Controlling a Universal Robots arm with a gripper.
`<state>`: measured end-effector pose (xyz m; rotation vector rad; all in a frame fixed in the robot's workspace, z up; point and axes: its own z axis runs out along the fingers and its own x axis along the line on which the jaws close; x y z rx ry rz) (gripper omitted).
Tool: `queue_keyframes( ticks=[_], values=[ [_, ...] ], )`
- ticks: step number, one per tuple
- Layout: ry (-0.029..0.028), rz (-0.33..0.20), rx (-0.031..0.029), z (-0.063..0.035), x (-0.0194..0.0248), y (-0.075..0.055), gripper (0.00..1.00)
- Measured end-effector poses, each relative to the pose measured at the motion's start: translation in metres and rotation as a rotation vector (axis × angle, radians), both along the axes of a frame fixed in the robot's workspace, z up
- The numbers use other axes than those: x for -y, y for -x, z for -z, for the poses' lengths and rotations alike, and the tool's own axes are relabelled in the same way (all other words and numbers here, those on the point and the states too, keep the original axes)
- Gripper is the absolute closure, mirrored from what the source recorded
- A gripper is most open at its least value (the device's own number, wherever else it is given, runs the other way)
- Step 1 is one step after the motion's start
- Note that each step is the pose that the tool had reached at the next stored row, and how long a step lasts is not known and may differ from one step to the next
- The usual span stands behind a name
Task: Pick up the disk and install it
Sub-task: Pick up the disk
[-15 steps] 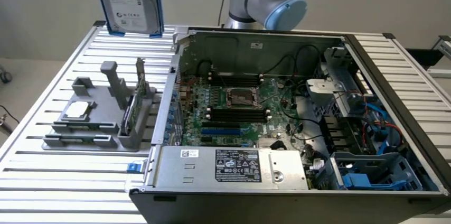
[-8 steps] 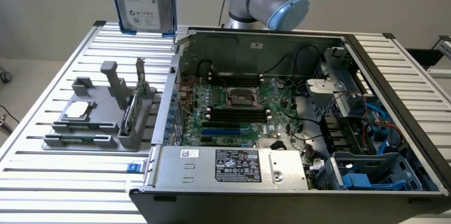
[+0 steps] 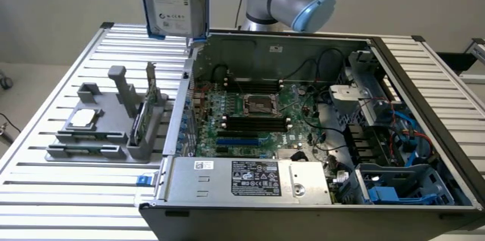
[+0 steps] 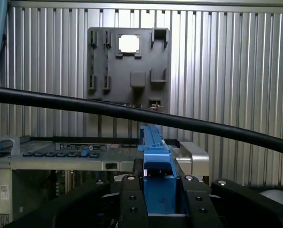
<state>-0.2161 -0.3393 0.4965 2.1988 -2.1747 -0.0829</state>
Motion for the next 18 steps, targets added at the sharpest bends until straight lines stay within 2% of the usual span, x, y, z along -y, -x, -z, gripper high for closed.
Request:
queue_keyframes(
  ticks=[7, 14, 18],
  values=[
    [-0.0024, 0.000, -0.0008, -0.0008, 0.0078, -0.032, 0.67],
    [-0.0025, 0.000, -0.0139, -0.0119, 0.0184, -0.064, 0.67],
    [-0.0025, 0.000, -0.0234, -0.0147, 0.0244, -0.082, 0.67]
  ],
)
